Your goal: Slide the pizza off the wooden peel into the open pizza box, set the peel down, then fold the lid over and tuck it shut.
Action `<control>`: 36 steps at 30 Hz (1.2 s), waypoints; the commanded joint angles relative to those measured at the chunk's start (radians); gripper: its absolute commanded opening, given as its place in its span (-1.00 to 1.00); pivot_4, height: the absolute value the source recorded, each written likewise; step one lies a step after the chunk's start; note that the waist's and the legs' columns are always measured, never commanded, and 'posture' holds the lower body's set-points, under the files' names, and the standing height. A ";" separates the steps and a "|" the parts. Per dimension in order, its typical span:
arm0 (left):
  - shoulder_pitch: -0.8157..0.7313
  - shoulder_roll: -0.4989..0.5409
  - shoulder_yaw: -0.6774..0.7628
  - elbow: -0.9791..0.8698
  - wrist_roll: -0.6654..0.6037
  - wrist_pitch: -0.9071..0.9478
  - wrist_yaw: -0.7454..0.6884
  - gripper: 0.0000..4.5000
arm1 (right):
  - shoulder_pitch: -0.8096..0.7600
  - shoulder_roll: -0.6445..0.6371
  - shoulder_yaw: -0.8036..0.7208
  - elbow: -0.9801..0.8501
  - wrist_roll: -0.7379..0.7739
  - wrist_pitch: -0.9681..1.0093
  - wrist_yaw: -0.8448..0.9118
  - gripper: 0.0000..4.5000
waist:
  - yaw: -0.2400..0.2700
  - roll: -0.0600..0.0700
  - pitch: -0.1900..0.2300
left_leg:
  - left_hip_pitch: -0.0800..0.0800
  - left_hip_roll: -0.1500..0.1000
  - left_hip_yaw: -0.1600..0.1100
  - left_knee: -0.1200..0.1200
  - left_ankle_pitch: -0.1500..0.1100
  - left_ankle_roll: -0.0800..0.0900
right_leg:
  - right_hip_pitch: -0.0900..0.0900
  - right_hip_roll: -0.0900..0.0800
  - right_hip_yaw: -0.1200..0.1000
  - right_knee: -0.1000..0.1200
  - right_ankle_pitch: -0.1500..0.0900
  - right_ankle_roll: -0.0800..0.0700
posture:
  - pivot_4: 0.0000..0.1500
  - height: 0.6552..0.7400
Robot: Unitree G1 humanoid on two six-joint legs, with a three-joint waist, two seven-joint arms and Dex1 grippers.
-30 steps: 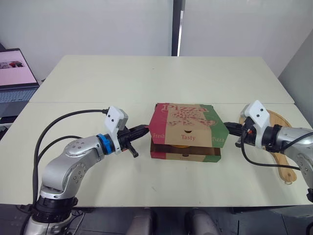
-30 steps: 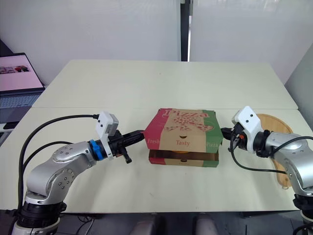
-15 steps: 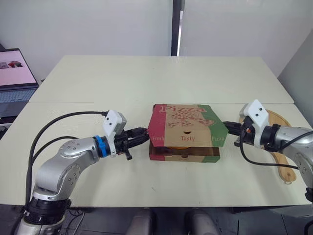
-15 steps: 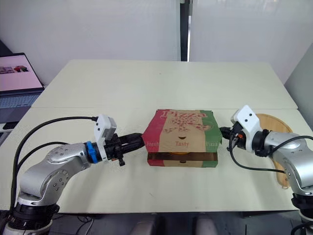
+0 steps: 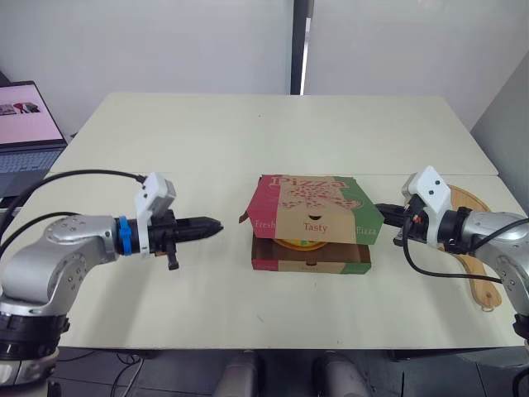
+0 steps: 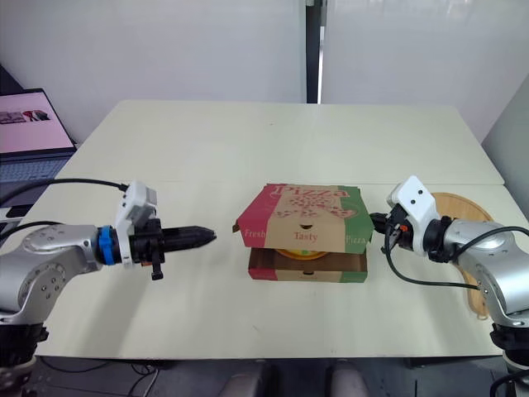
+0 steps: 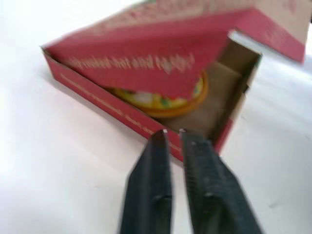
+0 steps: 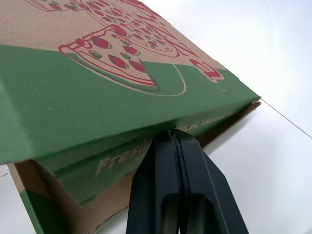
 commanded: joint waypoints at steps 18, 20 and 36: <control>-0.148 -0.133 -0.172 0.078 0.162 -0.104 -0.033 -0.98 | -0.014 -0.006 0.024 -0.019 -0.015 -0.044 0.012 -1.00 | -0.003 0.000 0.000 | 0.000 0.000 0.000 0.000 0.000 0.000 | 0.000 0.000 0.000 0.001 0.000 0.000 | 1.00 0.72; -0.155 -0.139 -0.181 0.085 0.174 -0.109 -0.033 -0.98 | -0.012 -0.004 0.027 -0.019 -0.018 -0.046 0.011 -1.00 | -0.003 0.000 0.000 | 0.000 0.000 0.000 0.000 0.000 0.000 | 0.000 0.000 0.000 0.001 0.000 0.000 | 1.00 0.72; -0.137 -0.150 -0.207 0.102 0.262 -0.129 -0.012 -0.98 | 0.049 -0.009 0.089 0.009 -0.156 -0.184 0.008 -1.00 | -0.003 0.000 0.000 | 0.000 0.000 0.000 0.001 0.000 0.000 | 0.000 0.000 0.000 0.001 0.000 0.000 | 1.00 0.72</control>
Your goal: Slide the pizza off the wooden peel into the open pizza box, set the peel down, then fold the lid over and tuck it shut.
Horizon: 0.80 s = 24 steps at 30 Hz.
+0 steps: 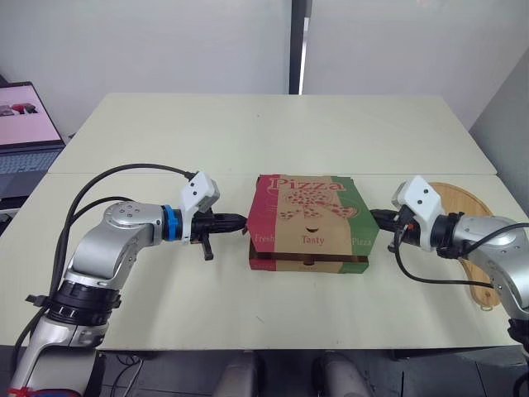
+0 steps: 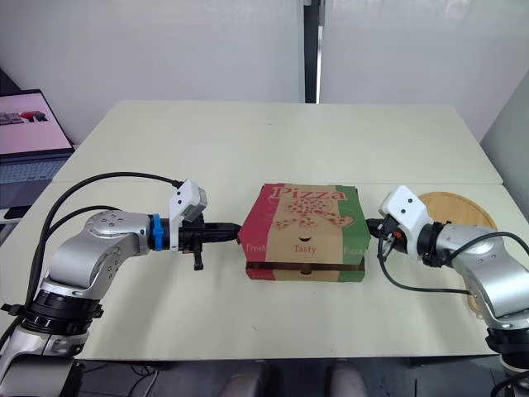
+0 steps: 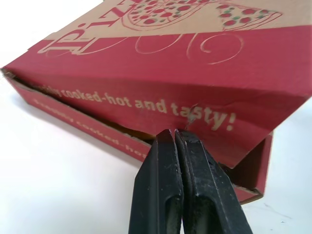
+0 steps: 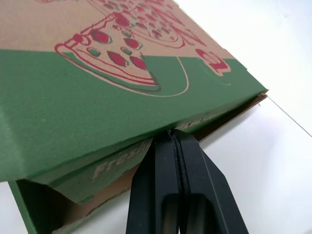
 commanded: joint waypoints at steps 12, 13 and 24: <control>-0.117 0.070 0.128 0.092 -0.057 -0.003 -0.079 -0.98 | 0.014 0.007 -0.005 0.009 -0.055 -0.084 -0.001 -1.00 | 0.002 0.000 0.000 | 0.000 0.000 0.000 0.000 0.000 0.000 | 0.000 0.000 -0.001 0.000 0.000 0.000 | 1.00 0.72; -0.152 0.065 0.117 0.103 -0.057 -0.003 -0.093 -0.98 | 0.015 0.007 -0.004 0.011 -0.056 -0.086 0.000 -1.00 | 0.002 0.000 0.000 | 0.000 0.000 0.000 0.001 0.000 0.000 | 0.000 0.000 -0.001 0.000 0.000 0.000 | 1.00 0.72; -0.346 -0.097 -0.110 0.216 0.075 -0.153 -0.200 -0.98 | 0.019 0.011 -0.014 0.013 -0.058 -0.086 0.002 -1.00 | -0.010 0.000 0.000 | 0.000 0.000 0.000 0.001 0.002 -0.003 | 0.000 0.001 0.000 0.001 0.000 0.000 | 1.00 0.72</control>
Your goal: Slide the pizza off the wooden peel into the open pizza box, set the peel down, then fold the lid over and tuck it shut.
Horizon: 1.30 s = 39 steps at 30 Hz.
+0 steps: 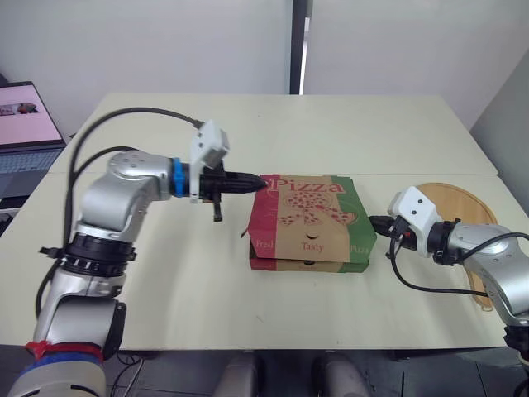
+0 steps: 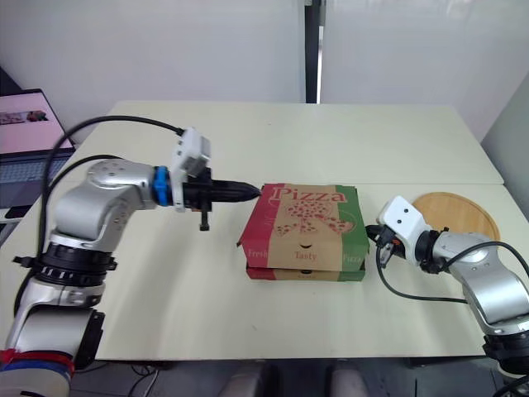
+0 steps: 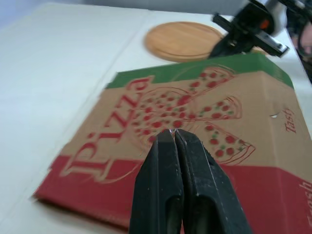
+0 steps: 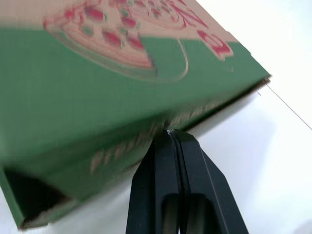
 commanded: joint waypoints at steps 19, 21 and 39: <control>-0.046 -0.061 -0.050 0.153 0.126 -0.158 -0.090 -0.98 | 0.071 -0.020 -0.078 -0.094 0.051 -0.022 0.067 -1.00 | 0.002 0.000 0.000 | 0.000 0.000 0.000 0.001 -0.001 0.001 | 0.000 0.000 0.000 0.000 0.000 0.000 | 1.00 0.72; -0.042 -0.063 -0.051 0.151 0.131 -0.158 -0.093 -0.98 | 0.082 -0.026 -0.083 -0.088 0.037 -0.031 0.064 -1.00 | 0.003 0.000 0.000 | 0.000 0.000 0.000 0.001 -0.001 0.002 | 0.000 0.000 0.000 0.000 0.000 0.000 | 1.00 0.72; -0.040 -0.073 -0.049 0.160 0.154 -0.179 -0.101 -0.98 | 0.039 -0.136 -0.285 -0.098 0.177 0.046 0.147 -1.00 | 0.005 0.000 0.000 | 0.000 0.000 0.000 0.001 -0.002 0.003 | 0.001 0.000 0.000 0.000 0.000 0.000 | 1.00 0.72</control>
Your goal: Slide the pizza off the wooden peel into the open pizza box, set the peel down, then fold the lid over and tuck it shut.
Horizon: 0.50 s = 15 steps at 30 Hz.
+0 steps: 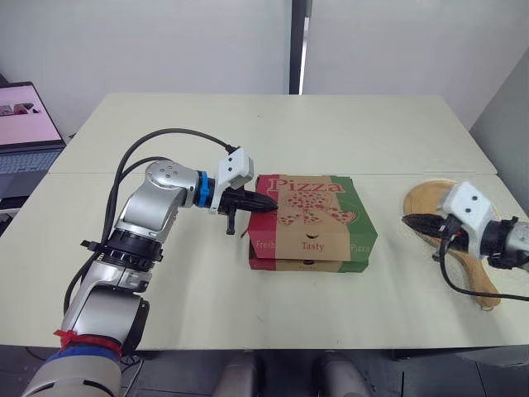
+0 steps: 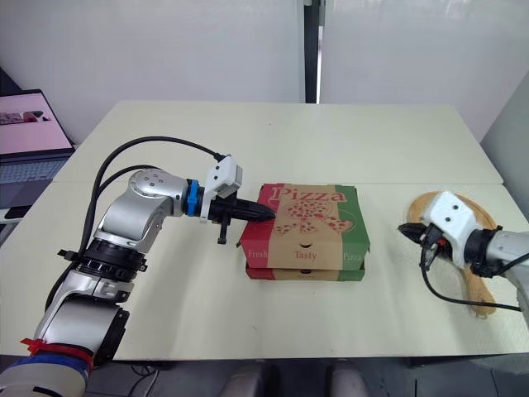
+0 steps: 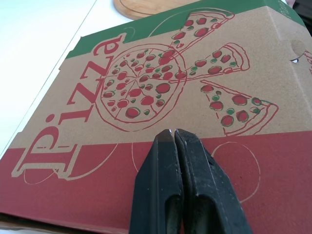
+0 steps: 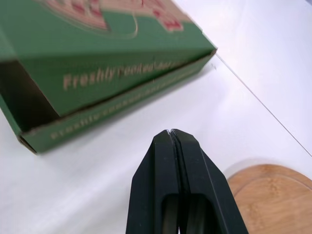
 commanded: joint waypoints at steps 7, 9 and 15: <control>-0.023 -0.009 0.018 0.002 0.000 -0.022 -0.006 -0.98 | -0.244 0.146 0.203 -0.138 0.075 0.101 -0.086 -1.00 | 0.000 0.000 0.000 | 0.000 0.000 -0.001 0.000 0.001 -0.002 | 0.000 0.000 0.000 0.000 0.000 0.000 | 1.00 0.72; -0.025 -0.009 0.027 -0.007 -0.009 -0.016 -0.004 -0.98 | -0.291 0.192 0.293 -0.122 0.036 0.100 -0.105 -1.00 | 0.000 0.000 0.000 | 0.000 0.000 -0.001 0.000 0.001 -0.002 | 0.000 0.000 0.000 0.000 0.000 0.000 | 1.00 0.72; -0.019 0.063 0.110 -0.098 -0.096 0.105 -0.013 -0.98 | -0.357 0.238 0.425 -0.077 -0.018 0.083 -0.080 -1.00 | -0.003 0.000 0.000 | -0.001 0.000 -0.001 0.000 0.002 -0.003 | -0.002 0.000 0.000 0.000 0.000 0.000 | 1.00 0.72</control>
